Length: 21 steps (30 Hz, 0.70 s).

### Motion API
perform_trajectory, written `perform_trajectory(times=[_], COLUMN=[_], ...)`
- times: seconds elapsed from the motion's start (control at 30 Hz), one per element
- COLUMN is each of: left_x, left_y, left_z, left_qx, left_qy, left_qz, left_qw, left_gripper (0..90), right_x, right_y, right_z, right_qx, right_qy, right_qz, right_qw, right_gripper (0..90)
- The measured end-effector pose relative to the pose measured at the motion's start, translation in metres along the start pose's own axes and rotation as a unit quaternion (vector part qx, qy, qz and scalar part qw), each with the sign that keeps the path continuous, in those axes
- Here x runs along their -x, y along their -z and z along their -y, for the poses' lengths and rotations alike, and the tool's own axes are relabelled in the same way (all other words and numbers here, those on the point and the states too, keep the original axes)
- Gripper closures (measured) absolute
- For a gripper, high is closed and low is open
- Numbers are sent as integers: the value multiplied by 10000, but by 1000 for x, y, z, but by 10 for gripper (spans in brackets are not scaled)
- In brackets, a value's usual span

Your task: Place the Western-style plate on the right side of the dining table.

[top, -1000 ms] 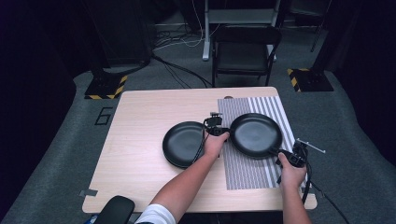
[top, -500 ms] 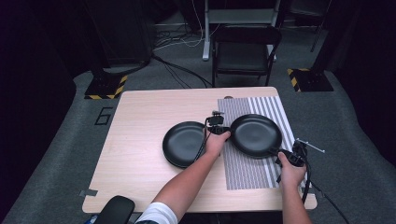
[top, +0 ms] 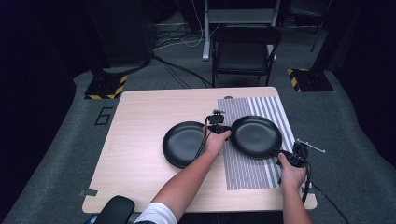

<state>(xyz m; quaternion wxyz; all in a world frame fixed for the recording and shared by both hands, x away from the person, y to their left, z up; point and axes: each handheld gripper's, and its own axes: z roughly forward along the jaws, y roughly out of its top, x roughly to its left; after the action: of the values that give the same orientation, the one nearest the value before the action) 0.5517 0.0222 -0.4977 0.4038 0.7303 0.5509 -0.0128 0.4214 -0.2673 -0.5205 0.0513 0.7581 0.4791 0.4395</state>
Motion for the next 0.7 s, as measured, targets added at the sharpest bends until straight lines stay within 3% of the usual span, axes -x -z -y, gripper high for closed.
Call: perform_trajectory(times=[0.4,0.53,0.7], left_x=[-2,-4,-8], left_y=[6,7,14], left_z=[-2,-2,-3], left_qx=[175,189,254], left_qy=[40,40,28], left_qz=[242,267,284], left_qw=[9995,9995,9993], left_gripper=[595,553,543], right_x=[1,1,0], right_y=[7,9,14], right_z=[-1,0,1], right_qx=[142,210,276], right_qy=[193,220,485], right_qz=[55,17,33], right_qw=[9997,9995,9984], right_gripper=[627,549,502])
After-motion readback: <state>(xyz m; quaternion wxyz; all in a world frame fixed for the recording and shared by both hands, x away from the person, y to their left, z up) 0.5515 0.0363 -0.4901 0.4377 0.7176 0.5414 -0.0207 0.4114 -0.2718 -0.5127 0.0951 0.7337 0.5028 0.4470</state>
